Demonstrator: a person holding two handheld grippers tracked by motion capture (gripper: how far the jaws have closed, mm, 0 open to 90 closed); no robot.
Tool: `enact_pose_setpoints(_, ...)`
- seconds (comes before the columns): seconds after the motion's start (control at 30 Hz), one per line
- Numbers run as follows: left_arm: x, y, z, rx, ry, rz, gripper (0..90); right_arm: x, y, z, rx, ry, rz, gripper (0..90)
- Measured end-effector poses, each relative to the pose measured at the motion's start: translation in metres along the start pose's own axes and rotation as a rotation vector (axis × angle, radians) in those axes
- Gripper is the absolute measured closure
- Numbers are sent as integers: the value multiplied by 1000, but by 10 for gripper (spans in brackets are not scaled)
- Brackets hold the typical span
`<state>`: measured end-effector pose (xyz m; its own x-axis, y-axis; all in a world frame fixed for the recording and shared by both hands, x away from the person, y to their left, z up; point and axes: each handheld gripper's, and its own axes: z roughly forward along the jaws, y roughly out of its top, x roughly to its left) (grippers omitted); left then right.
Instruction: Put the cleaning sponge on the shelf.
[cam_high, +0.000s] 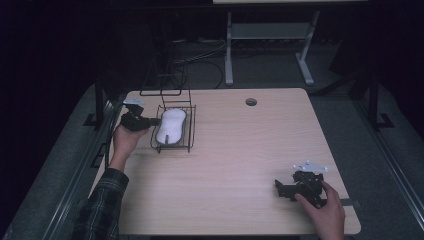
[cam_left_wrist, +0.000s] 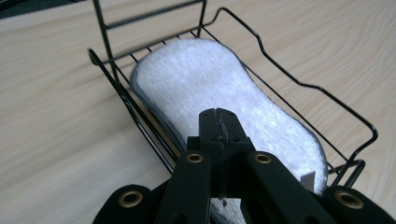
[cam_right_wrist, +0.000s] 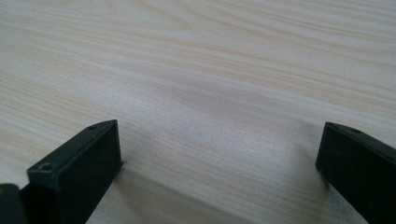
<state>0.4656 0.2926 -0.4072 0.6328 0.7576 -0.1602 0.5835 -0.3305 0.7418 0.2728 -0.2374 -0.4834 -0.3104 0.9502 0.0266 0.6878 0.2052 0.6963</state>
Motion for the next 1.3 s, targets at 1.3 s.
enact_pose_setpoints(1.3,-19,-5,-5,-2,-46,9,898,0,0,0,0,0,1,0)
